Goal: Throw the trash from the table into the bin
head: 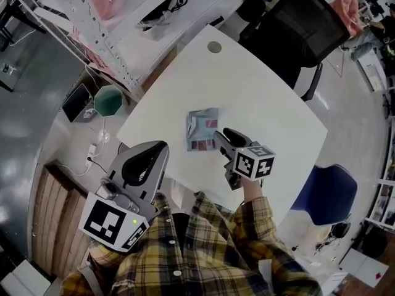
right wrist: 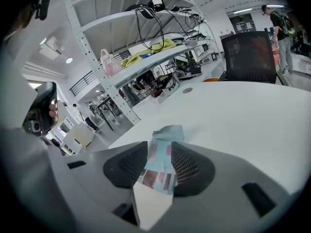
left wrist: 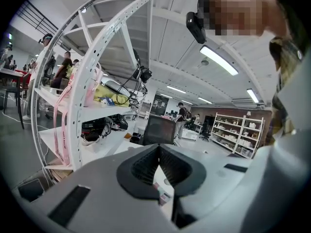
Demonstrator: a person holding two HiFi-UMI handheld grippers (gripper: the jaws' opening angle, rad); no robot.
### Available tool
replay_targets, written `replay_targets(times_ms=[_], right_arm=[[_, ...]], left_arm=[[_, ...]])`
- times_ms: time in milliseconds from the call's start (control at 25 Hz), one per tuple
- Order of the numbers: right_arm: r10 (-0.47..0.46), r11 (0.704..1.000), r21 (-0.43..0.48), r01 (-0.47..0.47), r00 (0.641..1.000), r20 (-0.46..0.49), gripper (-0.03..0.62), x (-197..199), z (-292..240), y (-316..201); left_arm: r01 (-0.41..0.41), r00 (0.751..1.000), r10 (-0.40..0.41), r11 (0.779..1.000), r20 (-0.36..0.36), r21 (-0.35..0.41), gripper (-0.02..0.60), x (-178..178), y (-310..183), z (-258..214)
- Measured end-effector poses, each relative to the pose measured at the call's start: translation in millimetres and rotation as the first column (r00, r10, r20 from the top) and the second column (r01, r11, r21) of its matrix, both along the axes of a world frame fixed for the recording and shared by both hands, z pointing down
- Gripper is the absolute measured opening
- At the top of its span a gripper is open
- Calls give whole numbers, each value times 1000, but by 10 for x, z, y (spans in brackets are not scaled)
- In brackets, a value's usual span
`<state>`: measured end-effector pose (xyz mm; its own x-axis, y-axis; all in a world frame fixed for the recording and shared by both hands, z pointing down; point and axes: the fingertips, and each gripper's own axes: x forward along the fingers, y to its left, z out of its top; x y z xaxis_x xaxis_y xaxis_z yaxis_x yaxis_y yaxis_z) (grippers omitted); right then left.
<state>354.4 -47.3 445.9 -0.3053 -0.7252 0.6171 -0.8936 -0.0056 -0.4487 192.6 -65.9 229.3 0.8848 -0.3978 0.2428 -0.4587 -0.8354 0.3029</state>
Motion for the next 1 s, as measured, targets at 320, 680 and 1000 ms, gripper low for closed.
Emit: replay_targets(times_ms=[320, 680, 1000], right_arm=[[-38, 999, -11, 38, 999, -26, 160, 151, 315, -285], [-75, 997, 5, 75, 997, -27, 179, 231, 522, -603], [-170, 985, -19, 169, 985, -28, 173, 162, 546, -736]], left_arm=[[42, 999, -40, 998, 36, -41, 8, -109, 40, 120], [116, 992, -110, 988, 65, -97, 8, -277, 15, 273], [147, 988, -139, 982, 69, -119, 8, -299, 18, 351]])
